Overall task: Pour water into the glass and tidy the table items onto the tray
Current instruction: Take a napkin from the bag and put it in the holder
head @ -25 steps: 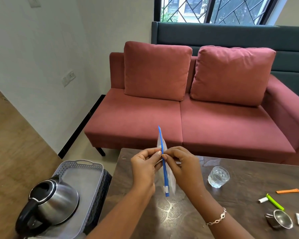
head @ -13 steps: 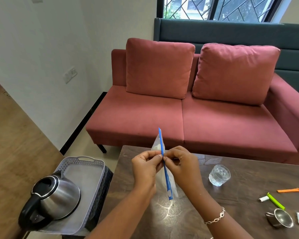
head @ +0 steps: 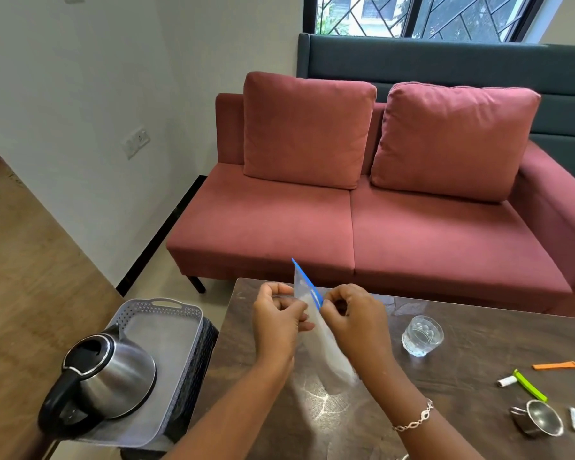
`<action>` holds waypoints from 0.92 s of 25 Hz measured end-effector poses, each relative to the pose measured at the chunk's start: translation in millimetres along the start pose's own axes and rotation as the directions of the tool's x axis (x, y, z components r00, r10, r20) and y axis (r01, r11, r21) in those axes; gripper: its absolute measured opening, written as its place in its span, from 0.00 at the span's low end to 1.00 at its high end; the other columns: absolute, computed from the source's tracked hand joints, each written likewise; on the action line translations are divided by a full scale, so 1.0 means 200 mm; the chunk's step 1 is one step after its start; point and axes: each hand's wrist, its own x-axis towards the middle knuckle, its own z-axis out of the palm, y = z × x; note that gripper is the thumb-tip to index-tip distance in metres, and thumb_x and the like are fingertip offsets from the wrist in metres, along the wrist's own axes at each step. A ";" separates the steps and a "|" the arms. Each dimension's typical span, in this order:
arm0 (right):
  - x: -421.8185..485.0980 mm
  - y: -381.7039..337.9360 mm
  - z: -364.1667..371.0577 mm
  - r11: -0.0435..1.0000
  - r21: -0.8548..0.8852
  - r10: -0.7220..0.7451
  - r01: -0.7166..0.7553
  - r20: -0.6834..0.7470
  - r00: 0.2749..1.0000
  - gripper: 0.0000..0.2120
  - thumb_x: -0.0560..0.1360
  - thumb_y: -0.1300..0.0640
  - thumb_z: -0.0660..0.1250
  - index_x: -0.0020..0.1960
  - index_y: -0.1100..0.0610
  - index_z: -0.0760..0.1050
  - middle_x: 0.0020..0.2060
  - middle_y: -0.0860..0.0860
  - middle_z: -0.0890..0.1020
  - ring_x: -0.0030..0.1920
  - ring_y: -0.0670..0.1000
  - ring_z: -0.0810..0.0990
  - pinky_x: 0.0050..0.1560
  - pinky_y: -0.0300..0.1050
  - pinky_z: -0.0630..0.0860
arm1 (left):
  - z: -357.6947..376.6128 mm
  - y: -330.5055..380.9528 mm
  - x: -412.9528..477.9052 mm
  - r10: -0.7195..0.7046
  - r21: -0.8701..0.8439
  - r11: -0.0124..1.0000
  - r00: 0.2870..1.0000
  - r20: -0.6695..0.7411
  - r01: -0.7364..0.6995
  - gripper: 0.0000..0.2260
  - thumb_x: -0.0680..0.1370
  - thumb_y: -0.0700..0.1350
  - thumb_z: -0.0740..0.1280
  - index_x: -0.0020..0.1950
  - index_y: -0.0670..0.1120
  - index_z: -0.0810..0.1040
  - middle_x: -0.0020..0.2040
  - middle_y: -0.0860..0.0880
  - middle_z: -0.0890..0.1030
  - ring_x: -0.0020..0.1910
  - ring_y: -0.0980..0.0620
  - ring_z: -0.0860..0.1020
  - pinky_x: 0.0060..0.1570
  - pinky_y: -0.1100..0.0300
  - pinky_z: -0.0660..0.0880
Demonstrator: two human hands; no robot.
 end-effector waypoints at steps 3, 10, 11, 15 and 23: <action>0.03 0.03 -0.04 0.999 -0.035 0.005 -0.004 0.014 1.000 0.04 0.70 0.63 0.65 0.36 0.59 0.76 0.34 0.51 0.79 0.34 0.51 0.75 0.36 0.43 0.68 | -0.04 -0.01 0.02 0.045 0.083 0.996 0.999 0.000 -0.045 0.08 0.73 0.32 0.65 0.41 0.45 0.72 0.34 0.44 0.75 0.31 0.52 0.74 0.30 0.57 0.75; 0.01 0.02 -0.02 0.985 -0.063 -0.153 0.161 0.121 0.981 0.04 0.75 0.61 0.63 0.43 0.60 0.75 0.33 0.48 0.75 0.31 0.45 0.69 0.30 0.35 0.61 | 0.01 -0.01 0.01 0.026 0.050 0.998 0.990 0.136 -0.034 0.09 0.73 0.40 0.71 0.46 0.45 0.71 0.37 0.45 0.75 0.35 0.53 0.77 0.32 0.57 0.78; 0.00 0.02 -0.01 0.984 -0.070 -0.156 0.164 0.118 0.981 0.04 0.75 0.61 0.62 0.42 0.60 0.75 0.34 0.48 0.75 0.31 0.47 0.69 0.30 0.38 0.61 | 0.00 -0.01 0.01 0.032 0.051 0.998 0.990 0.137 -0.040 0.09 0.73 0.37 0.70 0.46 0.46 0.70 0.35 0.46 0.75 0.34 0.53 0.76 0.31 0.58 0.78; 0.04 0.05 -0.03 0.990 -0.074 -0.120 0.124 0.055 0.991 0.04 0.75 0.63 0.62 0.42 0.60 0.74 0.37 0.52 0.78 0.37 0.53 0.74 0.39 0.46 0.68 | -0.03 -0.02 0.01 0.108 0.157 0.980 0.989 0.106 -0.124 0.15 0.71 0.28 0.64 0.49 0.46 0.68 0.32 0.47 0.71 0.29 0.54 0.71 0.29 0.66 0.74; 0.07 0.08 -0.03 0.901 -0.297 -0.330 0.316 0.004 0.944 0.06 0.67 0.67 0.62 0.39 0.57 0.72 0.34 0.51 0.79 0.28 0.57 0.75 0.27 0.43 0.65 | -0.07 -0.06 0.05 0.517 0.739 0.381 0.790 0.328 -0.556 0.16 0.64 0.34 0.68 0.48 0.49 0.80 0.73 0.45 0.62 0.70 0.45 0.61 0.51 0.50 0.71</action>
